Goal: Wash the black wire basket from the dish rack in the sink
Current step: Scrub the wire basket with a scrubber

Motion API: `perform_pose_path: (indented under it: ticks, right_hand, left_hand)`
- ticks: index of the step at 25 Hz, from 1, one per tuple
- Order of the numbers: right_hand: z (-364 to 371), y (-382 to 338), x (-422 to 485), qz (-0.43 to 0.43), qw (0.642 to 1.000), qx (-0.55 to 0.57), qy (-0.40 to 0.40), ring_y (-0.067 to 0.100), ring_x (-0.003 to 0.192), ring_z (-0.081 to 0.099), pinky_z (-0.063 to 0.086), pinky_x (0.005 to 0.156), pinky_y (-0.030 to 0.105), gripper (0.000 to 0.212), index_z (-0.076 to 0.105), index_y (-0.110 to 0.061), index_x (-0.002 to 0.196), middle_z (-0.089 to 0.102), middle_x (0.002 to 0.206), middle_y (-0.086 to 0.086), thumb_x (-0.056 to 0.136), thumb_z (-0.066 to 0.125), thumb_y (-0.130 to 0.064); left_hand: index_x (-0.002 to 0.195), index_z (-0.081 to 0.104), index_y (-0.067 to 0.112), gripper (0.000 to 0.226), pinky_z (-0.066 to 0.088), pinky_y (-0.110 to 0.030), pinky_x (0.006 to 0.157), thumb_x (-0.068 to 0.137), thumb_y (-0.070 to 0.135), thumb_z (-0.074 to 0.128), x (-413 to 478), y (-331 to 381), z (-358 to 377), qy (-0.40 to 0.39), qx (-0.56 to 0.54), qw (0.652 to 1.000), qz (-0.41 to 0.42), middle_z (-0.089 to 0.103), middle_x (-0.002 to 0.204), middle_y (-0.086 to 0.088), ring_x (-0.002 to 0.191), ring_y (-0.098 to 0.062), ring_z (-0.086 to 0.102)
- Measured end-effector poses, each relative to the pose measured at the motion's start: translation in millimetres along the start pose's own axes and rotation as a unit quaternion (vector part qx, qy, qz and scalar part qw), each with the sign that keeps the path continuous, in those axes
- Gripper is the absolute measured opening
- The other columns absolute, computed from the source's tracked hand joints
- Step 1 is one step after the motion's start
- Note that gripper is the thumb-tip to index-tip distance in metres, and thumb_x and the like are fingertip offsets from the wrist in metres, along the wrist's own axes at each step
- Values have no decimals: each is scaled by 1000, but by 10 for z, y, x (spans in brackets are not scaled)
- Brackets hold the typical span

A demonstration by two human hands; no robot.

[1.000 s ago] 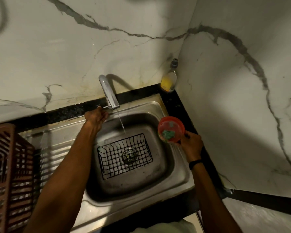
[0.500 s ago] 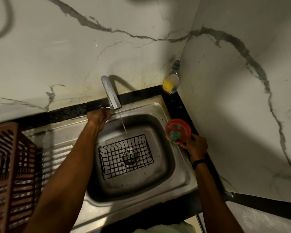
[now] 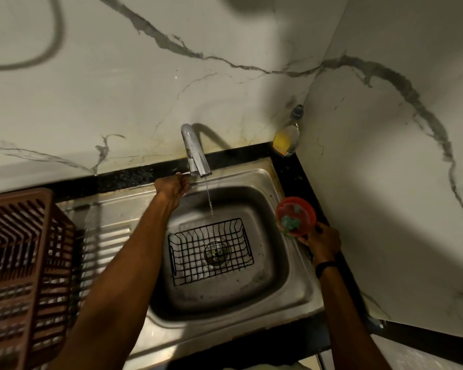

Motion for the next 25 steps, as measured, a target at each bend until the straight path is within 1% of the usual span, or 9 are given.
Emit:
perform_pose_path:
  ticks: [2, 4, 6, 10, 14, 16, 18, 21, 25]
  right_hand:
    - [6, 1, -9, 1, 1000, 18, 0, 34, 75, 70, 59, 67, 56, 21, 67, -24, 65, 69, 67, 6, 77, 75, -8]
    - [-1, -14, -15, 3, 999, 40, 3, 32, 74, 70, 60, 70, 53, 9, 71, -13, 75, 68, 69, 8, 81, 73, -6]
    - [16, -1, -7, 3, 999, 47, -8, 31, 73, 69, 60, 72, 51, 5, 72, -11, 83, 68, 70, 8, 82, 73, -6]
    - [40, 29, 1, 1, 999, 27, -19, 32, 69, 70, 60, 70, 54, 8, 71, -7, 75, 69, 65, 9, 79, 76, -12]
    - [49, 15, -5, 2, 999, 9, -31, 32, 65, 68, 60, 61, 35, 14, 66, -5, 67, 64, 58, 6, 78, 73, -12]
    - [46, 79, 51, 1, 999, 10, -34, 38, 70, 69, 60, 67, 50, 18, 66, -15, 60, 66, 57, 5, 65, 74, -30]
    - [86, 274, 234, 0, 999, 12, -44, 40, 72, 69, 56, 68, 61, 22, 64, -18, 55, 68, 57, 3, 53, 71, -39]
    - [137, 374, 297, 5, 998, 6, -54, 40, 72, 68, 56, 69, 62, 15, 64, -24, 54, 69, 60, 2, 64, 75, -28]
    - [73, 134, 95, -6, 999, 8, -39, 36, 69, 69, 57, 70, 60, 24, 64, -23, 54, 67, 56, -1, 75, 75, -20]
  left_hand:
    - [87, 62, 2, 14, 59, -26, 58, 100, 4, 59, 6, 2, -1, 4, 5, 1000, 1, 64, 75, -11, 59, -16, 60]
    - [85, 62, 3, 16, 58, -24, 54, 101, 3, 59, 15, 6, 4, 6, 9, 1000, 4, 64, 74, -12, 57, -15, 59]
    - [86, 63, 4, 17, 56, -22, 50, 101, 3, 57, 44, 2, 13, 3, 17, 1000, 5, 67, 81, -14, 55, -14, 60]
    - [89, 64, 3, 16, 56, -22, 51, 102, 5, 56, 88, -21, -5, 4, 34, 999, 10, 72, 88, -17, 54, -12, 65]
    - [91, 65, 0, 15, 57, -21, 54, 102, 4, 56, 73, -17, -21, 13, 38, 999, 26, 71, 93, -19, 63, -16, 66]
    - [100, 67, -5, 13, 59, -22, 57, 101, 3, 57, 68, 0, -19, 19, 47, 998, 43, 71, 96, -20, 67, -18, 67]
    - [106, 69, -4, 14, 62, -29, 70, 100, 6, 61, 62, 28, -40, 30, 82, 994, 70, 73, 99, -18, 77, -22, 70]
    - [107, 73, 3, 17, 62, -40, 86, 98, 15, 66, 35, 70, -58, 45, 119, 986, 108, 75, 100, -16, 90, -26, 73]
    - [104, 75, 5, 17, 61, -42, 89, 98, 19, 66, -156, 212, 32, 48, 178, 964, 190, 76, 98, -11, 94, -26, 73]
Point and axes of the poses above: each hand's wrist, its own x-axis towards the middle knuckle, its own z-axis out of the palm, y = z × x, the point moved 8 cm from there along x, towards the middle knuckle
